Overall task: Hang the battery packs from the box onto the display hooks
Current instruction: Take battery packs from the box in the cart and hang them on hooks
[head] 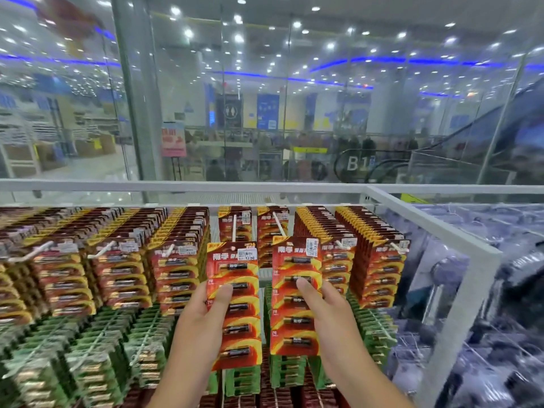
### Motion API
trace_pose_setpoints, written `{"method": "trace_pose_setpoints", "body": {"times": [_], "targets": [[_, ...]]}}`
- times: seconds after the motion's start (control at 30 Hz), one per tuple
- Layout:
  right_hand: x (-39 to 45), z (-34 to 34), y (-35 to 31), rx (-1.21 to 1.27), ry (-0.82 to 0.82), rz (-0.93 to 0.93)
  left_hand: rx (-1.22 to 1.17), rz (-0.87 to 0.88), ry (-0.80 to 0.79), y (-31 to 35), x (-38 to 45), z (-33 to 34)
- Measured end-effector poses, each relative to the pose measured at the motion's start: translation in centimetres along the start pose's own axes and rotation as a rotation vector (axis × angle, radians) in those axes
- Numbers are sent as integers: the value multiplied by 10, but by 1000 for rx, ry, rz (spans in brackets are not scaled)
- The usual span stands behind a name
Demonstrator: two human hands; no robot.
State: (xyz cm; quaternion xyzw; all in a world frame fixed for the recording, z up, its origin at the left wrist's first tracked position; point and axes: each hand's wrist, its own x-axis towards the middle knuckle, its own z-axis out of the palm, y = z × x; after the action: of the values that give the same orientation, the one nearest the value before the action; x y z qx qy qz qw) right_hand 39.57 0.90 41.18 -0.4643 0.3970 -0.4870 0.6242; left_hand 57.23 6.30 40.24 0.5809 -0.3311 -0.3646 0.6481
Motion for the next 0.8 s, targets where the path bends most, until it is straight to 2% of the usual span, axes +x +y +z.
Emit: {"method": "trace_pose_setpoints", "body": {"times": [0.43, 0.8], "targets": [[7, -1, -2, -33, -2, 69, -23, -40, -3, -12, 23, 2], [18, 4, 10, -47, -9, 16, -61, -17, -52, -11, 31, 6]]}}
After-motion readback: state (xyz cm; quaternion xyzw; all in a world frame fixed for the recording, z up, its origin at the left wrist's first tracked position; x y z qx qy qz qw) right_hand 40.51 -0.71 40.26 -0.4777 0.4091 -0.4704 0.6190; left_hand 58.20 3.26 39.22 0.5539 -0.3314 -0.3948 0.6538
